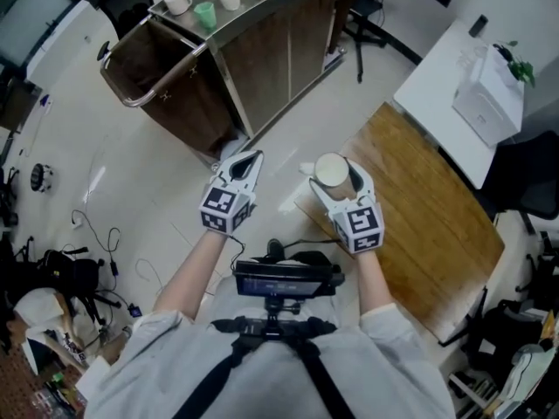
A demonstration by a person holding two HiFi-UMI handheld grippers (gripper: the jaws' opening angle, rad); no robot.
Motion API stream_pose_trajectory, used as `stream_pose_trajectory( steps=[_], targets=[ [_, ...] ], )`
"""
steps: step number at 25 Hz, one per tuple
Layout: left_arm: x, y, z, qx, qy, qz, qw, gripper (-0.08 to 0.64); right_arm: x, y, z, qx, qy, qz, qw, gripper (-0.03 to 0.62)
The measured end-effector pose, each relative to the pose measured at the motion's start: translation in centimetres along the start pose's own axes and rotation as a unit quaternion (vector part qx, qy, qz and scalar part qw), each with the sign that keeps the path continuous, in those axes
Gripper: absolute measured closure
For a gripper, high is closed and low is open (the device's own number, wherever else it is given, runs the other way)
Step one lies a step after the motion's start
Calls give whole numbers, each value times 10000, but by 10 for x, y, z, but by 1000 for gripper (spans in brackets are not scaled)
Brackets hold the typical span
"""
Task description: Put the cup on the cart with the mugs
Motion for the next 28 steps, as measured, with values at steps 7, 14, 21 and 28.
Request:
stream_pose_trajectory(
  steps=[7, 14, 21, 28],
  targets=[
    [-32, 9, 4, 112, 230, 226, 9994, 557, -8, 20, -38, -85, 279, 58, 9996, 202],
    [-57, 23, -13, 162, 618, 369, 9973, 557, 12, 35, -81, -77, 704, 90, 9974, 202],
    [-84, 48, -28, 173, 970, 336, 9946, 557, 32, 61, -124, 4, 1094, 187, 9938, 202],
    [-112, 64, -41, 213, 976, 310, 9945, 557, 34, 78, -159, -24, 1252, 112, 9921, 202]
  ],
)
Point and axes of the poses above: the fingertips, and each gripper's own axes: z backward along the fingers, x to its right, y out of its top, the point moved 6 cm from there along z, backward along the fingers, and after that the axes turned 3 degrees about x, right-handed, at the moved point
